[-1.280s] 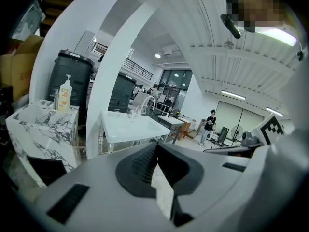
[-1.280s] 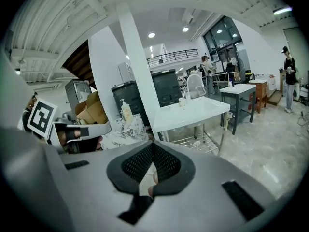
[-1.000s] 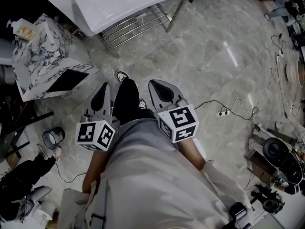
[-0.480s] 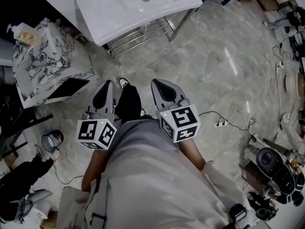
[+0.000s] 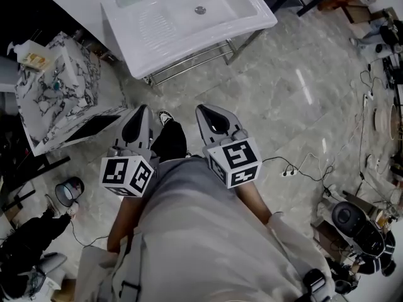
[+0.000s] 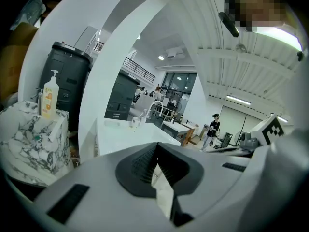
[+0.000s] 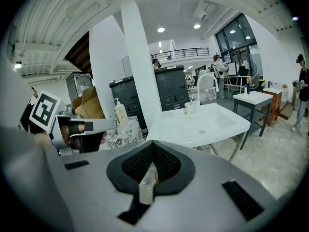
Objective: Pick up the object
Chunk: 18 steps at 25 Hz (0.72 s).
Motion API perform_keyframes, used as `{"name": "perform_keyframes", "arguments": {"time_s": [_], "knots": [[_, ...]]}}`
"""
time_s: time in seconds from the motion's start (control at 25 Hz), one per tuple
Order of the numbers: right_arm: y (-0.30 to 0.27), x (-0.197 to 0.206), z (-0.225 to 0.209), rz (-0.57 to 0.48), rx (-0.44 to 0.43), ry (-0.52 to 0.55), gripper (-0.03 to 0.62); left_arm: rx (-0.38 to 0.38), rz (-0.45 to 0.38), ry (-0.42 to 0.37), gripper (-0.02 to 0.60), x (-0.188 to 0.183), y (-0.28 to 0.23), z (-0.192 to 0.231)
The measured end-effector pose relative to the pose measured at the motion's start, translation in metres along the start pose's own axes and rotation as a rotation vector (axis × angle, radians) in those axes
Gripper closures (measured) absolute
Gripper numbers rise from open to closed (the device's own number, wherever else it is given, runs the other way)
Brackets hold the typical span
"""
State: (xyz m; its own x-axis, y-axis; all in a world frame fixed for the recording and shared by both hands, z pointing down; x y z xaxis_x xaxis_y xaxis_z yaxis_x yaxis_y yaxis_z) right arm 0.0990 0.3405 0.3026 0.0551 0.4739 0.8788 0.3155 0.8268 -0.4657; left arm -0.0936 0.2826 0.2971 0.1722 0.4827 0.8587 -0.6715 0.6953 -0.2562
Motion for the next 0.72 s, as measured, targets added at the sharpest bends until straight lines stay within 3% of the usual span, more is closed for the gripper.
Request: {"name": "perform_keyframes", "arguments": {"time_s": [0.72], "knots": [[-0.114,-0.071,-0.024,0.043,-0.08,0.07,0.585,-0.004,0.0,0.017,0.58,-0.063,-0.079,0.067]]}}
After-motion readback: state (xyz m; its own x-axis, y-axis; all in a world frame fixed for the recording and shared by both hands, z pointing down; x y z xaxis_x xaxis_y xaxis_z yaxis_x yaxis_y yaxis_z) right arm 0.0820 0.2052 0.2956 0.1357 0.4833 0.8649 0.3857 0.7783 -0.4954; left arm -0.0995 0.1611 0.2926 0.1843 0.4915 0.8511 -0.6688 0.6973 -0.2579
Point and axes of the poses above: the fingertips, and each gripper's own axes: y backward along the fingers, z to its left, x out of its underside, the point moved 8 cm from there along y, backward along the fingers, and after that the axes turned 7 degrees about y, right-handed, at the moved point
